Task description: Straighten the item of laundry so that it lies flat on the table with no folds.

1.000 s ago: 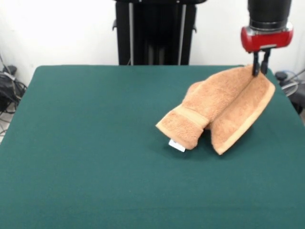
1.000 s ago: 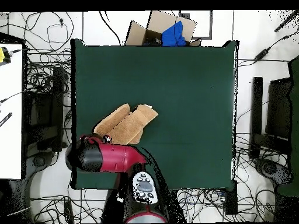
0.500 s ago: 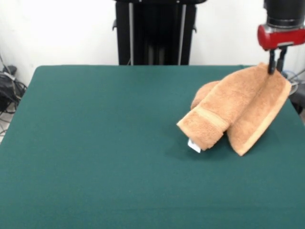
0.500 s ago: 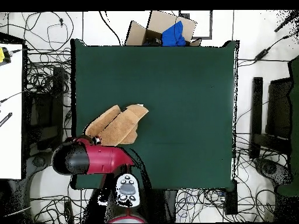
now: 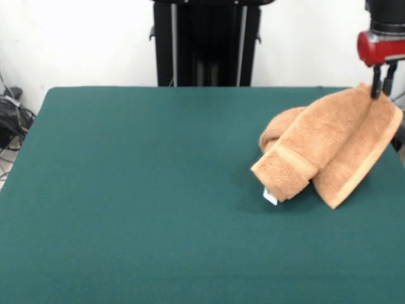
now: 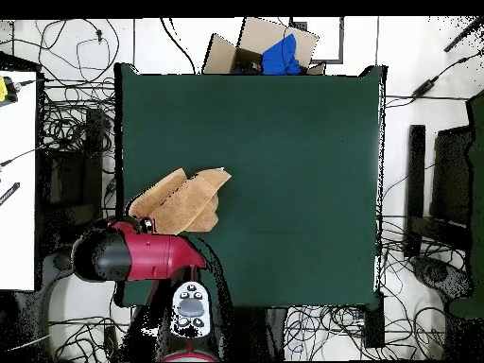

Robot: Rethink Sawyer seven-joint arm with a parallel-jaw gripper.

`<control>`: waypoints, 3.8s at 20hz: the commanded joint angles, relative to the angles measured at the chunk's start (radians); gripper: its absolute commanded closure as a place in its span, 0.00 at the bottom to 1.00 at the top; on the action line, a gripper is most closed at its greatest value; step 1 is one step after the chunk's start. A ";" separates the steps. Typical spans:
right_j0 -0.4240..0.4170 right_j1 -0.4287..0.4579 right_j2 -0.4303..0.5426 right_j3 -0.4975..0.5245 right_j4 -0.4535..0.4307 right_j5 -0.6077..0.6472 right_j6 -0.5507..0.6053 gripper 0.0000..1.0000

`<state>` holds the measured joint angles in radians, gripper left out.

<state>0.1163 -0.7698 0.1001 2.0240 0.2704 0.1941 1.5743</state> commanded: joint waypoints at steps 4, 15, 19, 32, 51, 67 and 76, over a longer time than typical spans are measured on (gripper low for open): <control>-0.106 0.090 0.016 -0.004 -0.008 -0.081 0.194 1.00; -0.204 0.166 0.007 -0.009 -0.124 -0.174 0.135 1.00; -0.205 0.176 0.000 -0.016 -0.141 -0.182 0.140 1.00; -0.200 0.203 -0.007 -0.034 -0.161 -0.198 0.157 1.00; -0.147 0.331 -0.018 -0.159 -0.108 -0.263 0.174 1.00; -0.110 0.335 -0.019 -0.183 -0.070 -0.244 0.216 1.00; -0.120 0.271 -0.016 -0.129 -0.082 -0.213 0.220 1.00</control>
<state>-0.0064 -0.4668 0.0757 1.9231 0.1496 -0.0100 1.5743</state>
